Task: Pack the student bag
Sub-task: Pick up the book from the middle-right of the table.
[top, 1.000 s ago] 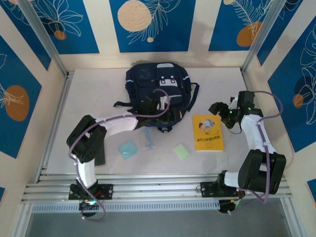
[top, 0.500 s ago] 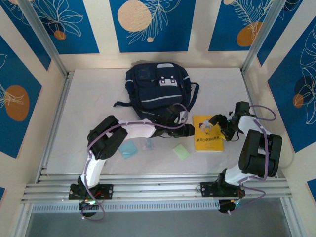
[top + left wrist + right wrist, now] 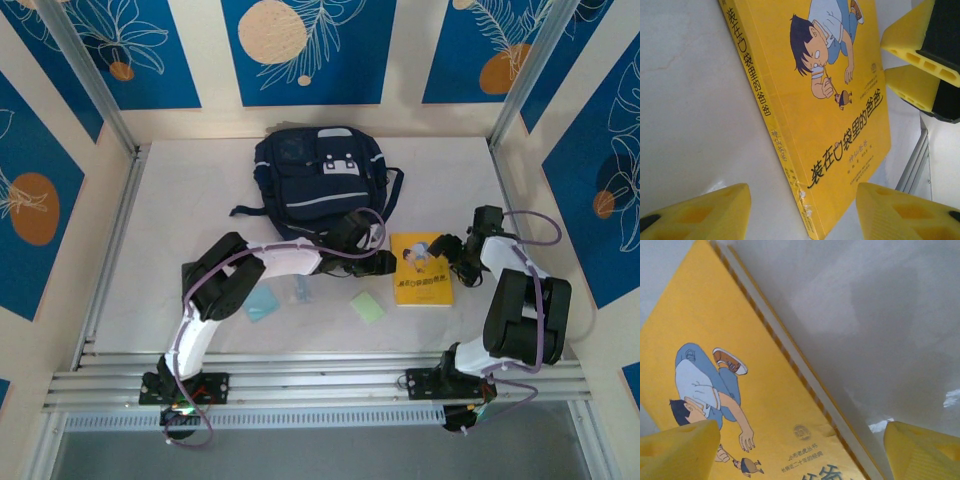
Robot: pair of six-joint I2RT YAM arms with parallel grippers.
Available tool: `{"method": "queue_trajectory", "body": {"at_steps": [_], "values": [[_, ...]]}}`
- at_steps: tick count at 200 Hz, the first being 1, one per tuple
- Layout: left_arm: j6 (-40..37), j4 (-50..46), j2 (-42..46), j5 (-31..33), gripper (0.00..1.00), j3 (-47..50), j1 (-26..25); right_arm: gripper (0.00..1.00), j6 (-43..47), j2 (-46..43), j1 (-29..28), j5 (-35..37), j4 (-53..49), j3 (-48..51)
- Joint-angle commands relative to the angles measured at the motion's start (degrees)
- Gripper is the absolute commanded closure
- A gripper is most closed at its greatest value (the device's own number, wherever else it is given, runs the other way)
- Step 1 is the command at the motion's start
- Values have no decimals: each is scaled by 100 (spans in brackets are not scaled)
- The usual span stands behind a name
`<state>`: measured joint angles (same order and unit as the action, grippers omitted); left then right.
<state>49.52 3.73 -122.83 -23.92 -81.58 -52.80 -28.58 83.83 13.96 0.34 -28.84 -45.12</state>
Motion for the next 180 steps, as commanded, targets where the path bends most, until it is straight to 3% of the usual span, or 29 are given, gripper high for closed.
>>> {"method": "queue_trajectory", "body": {"at_steps": [1, 64, 102, 142, 180], "values": [[-109, -161, -142, 27, 43, -247, -33, 20, 56, 183, -139, -722, 68, 25], [-289, -494, -388, 134, 45, -526, -38, 25, -279, -441, -502, -1604, -140, -69], [-303, -504, -435, 159, 45, -543, -39, 38, -429, -615, -669, -2171, 7, 42], [-337, -548, -404, 186, 45, -552, -39, 60, -335, -451, -684, -2139, 14, 67], [-363, -582, -259, 139, 45, -512, -3, 97, -198, -562, -680, -1752, -377, -126]]}}
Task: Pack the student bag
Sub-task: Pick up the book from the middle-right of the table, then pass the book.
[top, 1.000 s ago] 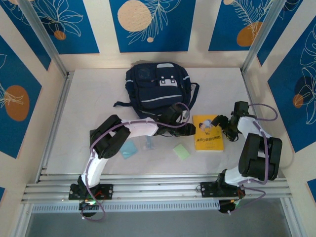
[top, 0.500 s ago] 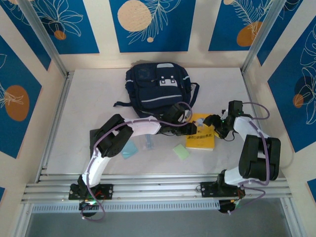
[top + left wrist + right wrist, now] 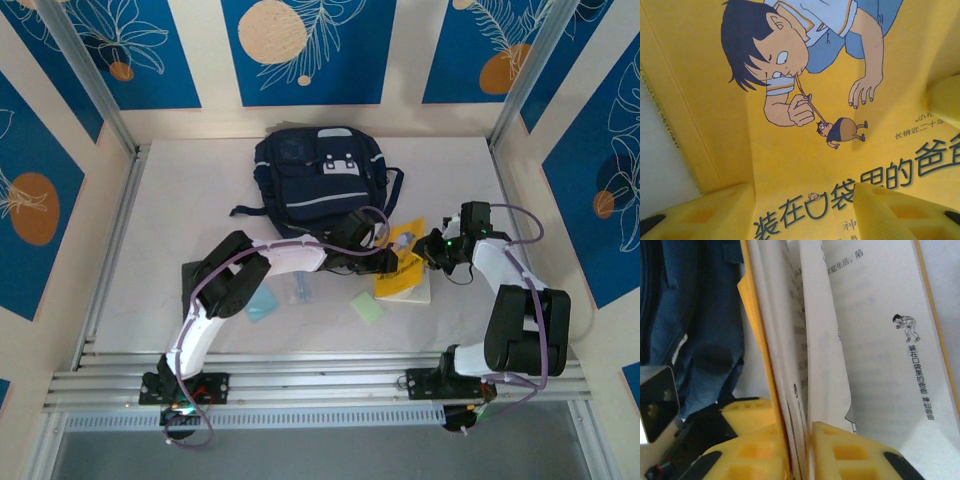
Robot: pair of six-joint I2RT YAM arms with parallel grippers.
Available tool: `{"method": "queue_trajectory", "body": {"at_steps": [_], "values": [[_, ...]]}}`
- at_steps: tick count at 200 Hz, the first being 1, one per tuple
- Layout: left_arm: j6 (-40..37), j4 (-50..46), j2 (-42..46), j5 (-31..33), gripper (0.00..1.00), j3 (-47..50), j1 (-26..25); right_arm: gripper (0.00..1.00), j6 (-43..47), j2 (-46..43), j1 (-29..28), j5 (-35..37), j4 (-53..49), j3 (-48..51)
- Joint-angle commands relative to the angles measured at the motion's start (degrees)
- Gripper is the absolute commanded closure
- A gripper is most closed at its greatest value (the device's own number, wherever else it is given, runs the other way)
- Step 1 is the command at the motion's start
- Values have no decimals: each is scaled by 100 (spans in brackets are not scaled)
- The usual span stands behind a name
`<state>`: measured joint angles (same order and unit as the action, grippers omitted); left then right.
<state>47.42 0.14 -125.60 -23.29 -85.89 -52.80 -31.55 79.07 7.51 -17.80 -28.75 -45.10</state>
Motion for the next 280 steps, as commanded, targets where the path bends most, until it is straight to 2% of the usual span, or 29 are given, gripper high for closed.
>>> {"method": "queue_trajectory", "body": {"at_steps": [1, 5, 29, 80, 128, 159, 191, 222, 254, 280], "values": [[-153, -224, 32, 73, 45, -80, 1, 98, 107, -94, -37, 73, -407, -138], [-169, -241, 70, 70, 45, -71, 8, 100, 120, -142, -39, 128, -465, -177], [-242, -300, 478, -72, 44, -6, 153, 100, 167, -479, -55, 261, -835, -485], [61, 390, 1600, -252, 39, 665, 808, 100, -24, -957, -333, -312, -1112, -1626], [698, 1401, 2249, -142, 35, 1699, 1568, 100, -490, -463, -1438, -930, -240, -2533], [848, 1652, 2564, 60, 31, 2228, 1871, 100, -854, 129, -1987, -1113, 718, -2615], [778, 1753, 2671, 354, 29, 2574, 1925, 100, -1055, 865, -1979, -1201, 1670, -2013], [846, 1831, 2310, 214, 29, 2610, 1922, 100, -1123, 1547, -1771, -1523, 2319, -1465], [836, 1824, 1978, 158, 29, 2558, 1923, 100, -909, 1862, -1512, -1269, 2105, -1222], [630, 1422, 1840, 202, 30, 2429, 1914, 99, -651, 2112, -1413, -892, 1726, -1258]]}}
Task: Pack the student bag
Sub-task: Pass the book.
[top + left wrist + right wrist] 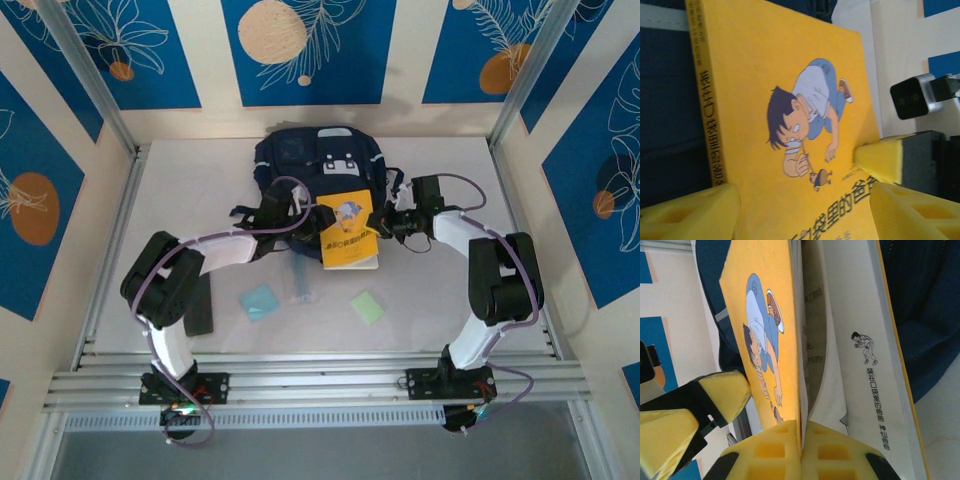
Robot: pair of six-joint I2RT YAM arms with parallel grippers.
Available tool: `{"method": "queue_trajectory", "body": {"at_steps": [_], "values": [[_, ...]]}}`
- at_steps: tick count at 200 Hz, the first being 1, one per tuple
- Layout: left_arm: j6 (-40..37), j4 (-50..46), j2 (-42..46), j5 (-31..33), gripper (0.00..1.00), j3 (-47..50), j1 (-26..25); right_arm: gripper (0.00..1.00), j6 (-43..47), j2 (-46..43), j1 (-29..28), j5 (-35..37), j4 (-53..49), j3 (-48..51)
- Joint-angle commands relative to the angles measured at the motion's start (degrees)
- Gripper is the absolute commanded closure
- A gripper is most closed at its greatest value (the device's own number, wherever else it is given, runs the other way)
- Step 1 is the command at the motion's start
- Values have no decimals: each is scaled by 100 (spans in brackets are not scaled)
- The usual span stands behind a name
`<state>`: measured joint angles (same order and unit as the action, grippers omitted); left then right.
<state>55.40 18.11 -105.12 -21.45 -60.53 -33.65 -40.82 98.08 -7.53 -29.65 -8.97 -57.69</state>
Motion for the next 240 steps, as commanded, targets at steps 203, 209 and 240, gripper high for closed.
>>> {"method": "queue_trajectory", "body": {"at_steps": [203, 209, 240], "values": [[9, 395, 138, 901, 100, -806, -338, 1, -1507, -2313, -462, 1376, -689, 1248], [76, 503, 162, 1012, 100, -796, -339, 1, -1822, -2571, -561, 1453, -470, 1432], [645, 1323, 251, 1485, 100, -521, -347, 1, -3418, -3321, -1047, 2065, 849, 2269]]}}
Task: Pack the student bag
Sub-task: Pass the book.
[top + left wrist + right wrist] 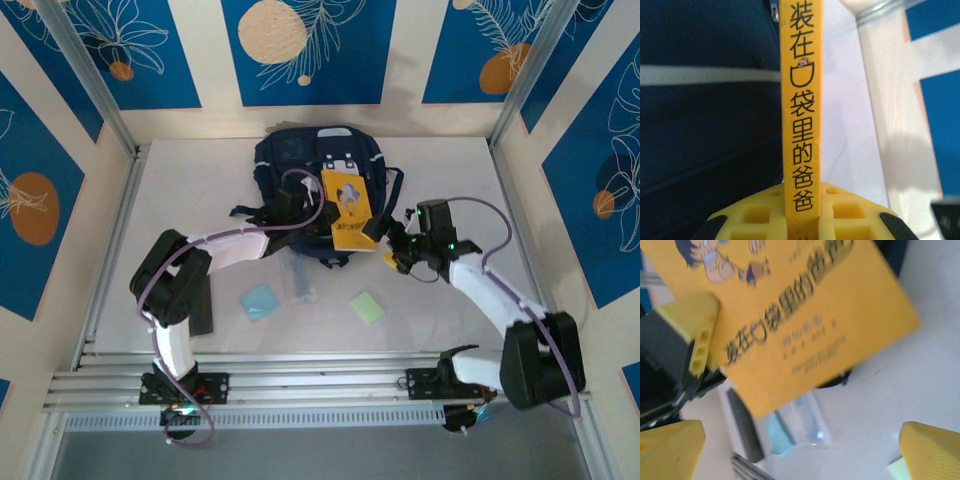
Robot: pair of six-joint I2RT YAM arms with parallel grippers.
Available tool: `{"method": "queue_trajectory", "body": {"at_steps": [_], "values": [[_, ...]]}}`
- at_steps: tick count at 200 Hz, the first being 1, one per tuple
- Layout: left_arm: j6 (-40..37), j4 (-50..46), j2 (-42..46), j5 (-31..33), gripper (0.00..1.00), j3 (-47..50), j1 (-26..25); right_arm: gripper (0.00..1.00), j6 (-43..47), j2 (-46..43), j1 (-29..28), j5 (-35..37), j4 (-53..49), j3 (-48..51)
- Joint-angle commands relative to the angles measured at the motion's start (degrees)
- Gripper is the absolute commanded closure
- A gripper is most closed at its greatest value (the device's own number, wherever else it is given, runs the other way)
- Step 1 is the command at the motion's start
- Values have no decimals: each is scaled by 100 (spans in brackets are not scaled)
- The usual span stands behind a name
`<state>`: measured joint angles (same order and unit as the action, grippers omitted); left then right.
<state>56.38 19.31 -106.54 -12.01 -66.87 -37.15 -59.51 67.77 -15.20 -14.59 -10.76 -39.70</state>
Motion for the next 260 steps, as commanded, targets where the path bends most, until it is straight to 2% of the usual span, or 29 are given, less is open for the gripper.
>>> {"method": "queue_trajectory", "body": {"at_steps": [1, 24, 76, 99, 111, 123, 136, 148, 157, 165, 171, 183, 199, 233, 260], "values": [[570, 1231, 395, 550, 100, 130, 4, 1, -1587, -294, -289, 587, 1092, 493], [850, 1582, 525, 671, 100, 322, -22, 1, -2046, -194, -696, 1095, 2278, 855], [1431, 1999, 765, 636, 100, 804, -152, 1, -2198, 502, -1181, 1818, 4328, 1026], [1681, 2202, 758, 634, 100, 979, -218, 0, -2245, 844, -1196, 1735, 4637, 848], [1741, 2248, 774, 634, 100, 1026, -249, 5, -2323, 1035, -1196, 1699, 4964, 832], [1770, 2274, 789, 623, 100, 1057, -275, 17, -2456, 1174, -1174, 1684, 5195, 850], [1806, 2266, 801, 612, 100, 1095, -276, 46, -2554, 1202, -1135, 1708, 5263, 876], [1762, 2197, 810, 612, 100, 1127, -276, 66, -2546, 1128, -1102, 1757, 5192, 893], [1701, 2121, 819, 606, 95, 1149, -276, 78, -2499, 1037, -1054, 1762, 5083, 891], [1626, 2054, 811, 560, 86, 1164, -273, 92, -2462, 939, -1006, 1764, 4916, 893], [1523, 1959, 815, 508, 77, 1159, -267, 100, -2440, 822, -958, 1789, 4747, 893], [1207, 1599, 836, 315, 59, 1084, -229, 100, -2317, 587, -828, 1818, 4375, 883], [389, 731, 897, 53, 47, 837, -162, 100, -2009, 215, -540, 1764, 3822, 866], [-2361, -1995, 720, -207, 43, -366, -152, 100, -1153, -764, 336, 1510, 2322, 767], [-3776, -3361, 274, -163, 44, -1198, -146, 100, -612, -1398, 1202, 1116, 1289, 710]]}}
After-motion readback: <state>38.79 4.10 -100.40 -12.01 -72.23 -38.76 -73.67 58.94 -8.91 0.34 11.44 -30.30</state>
